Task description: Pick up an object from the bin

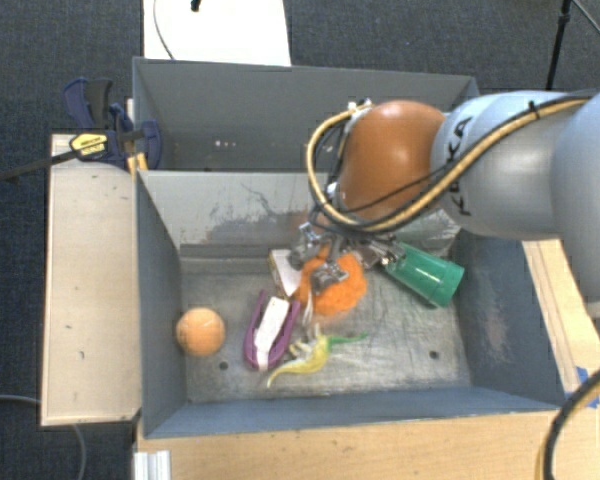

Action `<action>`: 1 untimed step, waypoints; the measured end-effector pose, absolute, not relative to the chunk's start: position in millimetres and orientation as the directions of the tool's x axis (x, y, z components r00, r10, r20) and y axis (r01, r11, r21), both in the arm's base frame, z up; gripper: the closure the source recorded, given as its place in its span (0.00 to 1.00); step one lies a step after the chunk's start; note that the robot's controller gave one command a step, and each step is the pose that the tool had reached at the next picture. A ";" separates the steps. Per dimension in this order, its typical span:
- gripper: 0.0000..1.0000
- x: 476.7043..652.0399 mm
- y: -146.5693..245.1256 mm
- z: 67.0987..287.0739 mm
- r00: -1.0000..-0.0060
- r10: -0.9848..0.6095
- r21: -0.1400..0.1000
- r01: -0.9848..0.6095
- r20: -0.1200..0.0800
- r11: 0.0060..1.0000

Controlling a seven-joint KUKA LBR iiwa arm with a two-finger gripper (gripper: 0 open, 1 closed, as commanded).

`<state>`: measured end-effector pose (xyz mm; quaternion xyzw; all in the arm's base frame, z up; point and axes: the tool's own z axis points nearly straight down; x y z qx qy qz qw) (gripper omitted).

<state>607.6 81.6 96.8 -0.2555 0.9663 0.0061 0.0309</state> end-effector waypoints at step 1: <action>1.00 607.6 81.6 96.8 -0.868 -0.492 -0.004 -0.493 -0.063 0.870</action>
Offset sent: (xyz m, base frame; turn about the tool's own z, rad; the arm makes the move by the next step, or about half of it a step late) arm -0.0001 0.0001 0.0153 0.0001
